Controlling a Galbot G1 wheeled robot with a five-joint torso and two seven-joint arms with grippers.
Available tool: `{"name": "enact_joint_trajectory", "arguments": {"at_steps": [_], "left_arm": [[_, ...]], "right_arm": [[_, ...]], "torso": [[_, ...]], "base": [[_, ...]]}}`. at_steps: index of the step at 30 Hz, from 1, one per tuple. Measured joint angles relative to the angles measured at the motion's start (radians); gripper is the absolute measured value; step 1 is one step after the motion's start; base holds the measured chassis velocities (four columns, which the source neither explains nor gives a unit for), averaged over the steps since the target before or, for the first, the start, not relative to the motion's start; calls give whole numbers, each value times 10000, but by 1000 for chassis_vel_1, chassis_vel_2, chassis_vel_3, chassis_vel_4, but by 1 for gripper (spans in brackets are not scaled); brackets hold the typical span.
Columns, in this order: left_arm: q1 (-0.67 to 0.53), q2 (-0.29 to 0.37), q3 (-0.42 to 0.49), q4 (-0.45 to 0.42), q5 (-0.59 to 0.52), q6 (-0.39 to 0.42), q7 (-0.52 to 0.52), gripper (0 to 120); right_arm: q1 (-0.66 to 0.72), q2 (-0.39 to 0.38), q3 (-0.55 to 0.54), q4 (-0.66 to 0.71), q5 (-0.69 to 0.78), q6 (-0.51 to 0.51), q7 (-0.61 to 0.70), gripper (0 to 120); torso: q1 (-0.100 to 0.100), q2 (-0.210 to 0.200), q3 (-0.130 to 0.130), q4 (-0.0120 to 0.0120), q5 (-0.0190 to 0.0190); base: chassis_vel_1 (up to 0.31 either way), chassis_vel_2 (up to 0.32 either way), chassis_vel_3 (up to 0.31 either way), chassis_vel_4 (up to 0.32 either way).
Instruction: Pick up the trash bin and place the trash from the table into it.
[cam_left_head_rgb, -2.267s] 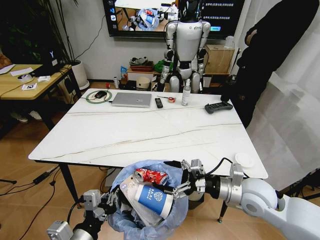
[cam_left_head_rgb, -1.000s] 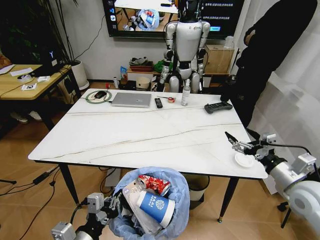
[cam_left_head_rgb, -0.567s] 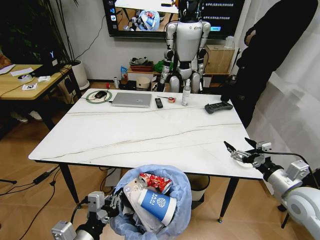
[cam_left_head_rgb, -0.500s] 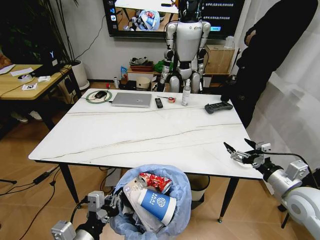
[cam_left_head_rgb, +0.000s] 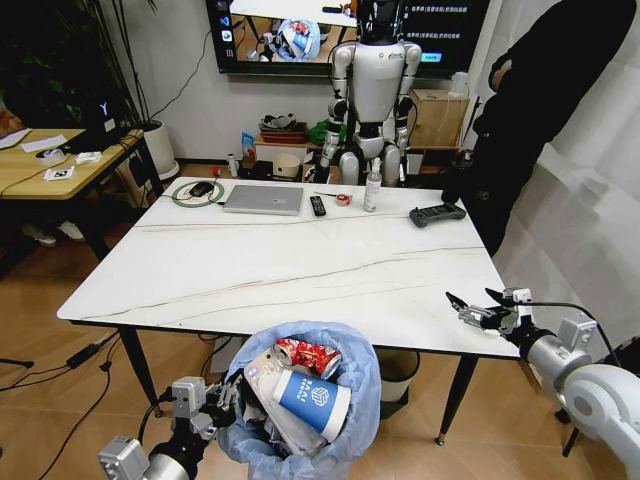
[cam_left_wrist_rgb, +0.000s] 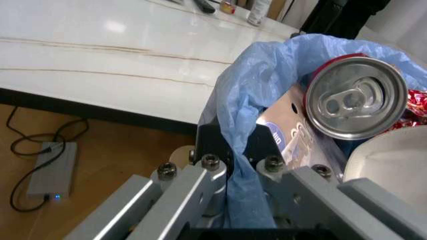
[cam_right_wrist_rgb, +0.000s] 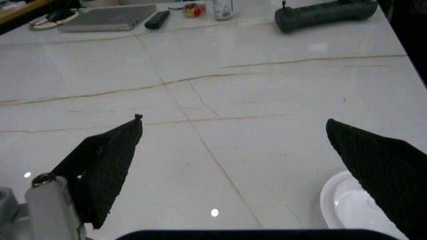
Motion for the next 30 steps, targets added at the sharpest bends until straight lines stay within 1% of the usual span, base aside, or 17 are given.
{"name": "enact_joint_trajectory", "arguments": {"at_steps": [3,10,30], "left_arm": [[-7,11,-46,16,-38,15,-11,0],[2,1,-79,43,-86,24,-19,0],[-80,-26,-63,132,-161,50,-43,0]], "right_arm": [[267,71,-373,-107,174,-308,441,100],[439,151,-602,-214,239,-819,1144,100],[706,471,-887,-496,541,-1423,2084,100]], "torso": [[0,0,0,1,0],[0,0,0,0,-1],[-1,0,-2,0,0]], "base": [[0,0,0,0],[0,0,0,0],[0,0,0,0]]}}
